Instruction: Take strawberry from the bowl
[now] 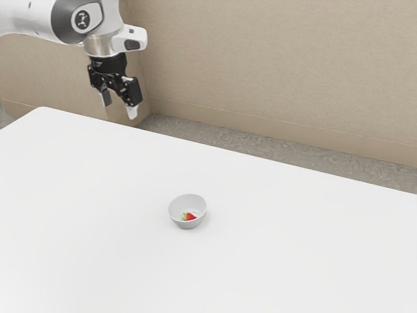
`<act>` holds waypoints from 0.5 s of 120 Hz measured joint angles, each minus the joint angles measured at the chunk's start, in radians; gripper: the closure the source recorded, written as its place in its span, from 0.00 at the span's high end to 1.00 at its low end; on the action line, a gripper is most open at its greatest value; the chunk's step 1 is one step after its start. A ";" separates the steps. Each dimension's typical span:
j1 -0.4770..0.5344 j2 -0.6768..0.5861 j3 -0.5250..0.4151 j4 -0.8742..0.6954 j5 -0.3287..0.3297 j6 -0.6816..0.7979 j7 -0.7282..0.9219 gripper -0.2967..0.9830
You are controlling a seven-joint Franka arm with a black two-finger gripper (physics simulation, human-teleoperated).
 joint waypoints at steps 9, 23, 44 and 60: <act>-0.008 0.000 0.000 0.000 0.000 0.000 0.001 0.77; -0.021 -0.002 0.000 0.000 0.001 0.000 0.002 0.77; -0.038 0.004 -0.001 0.001 0.002 0.007 0.002 0.77; -0.053 0.051 -0.007 -0.016 0.005 0.021 0.034 0.77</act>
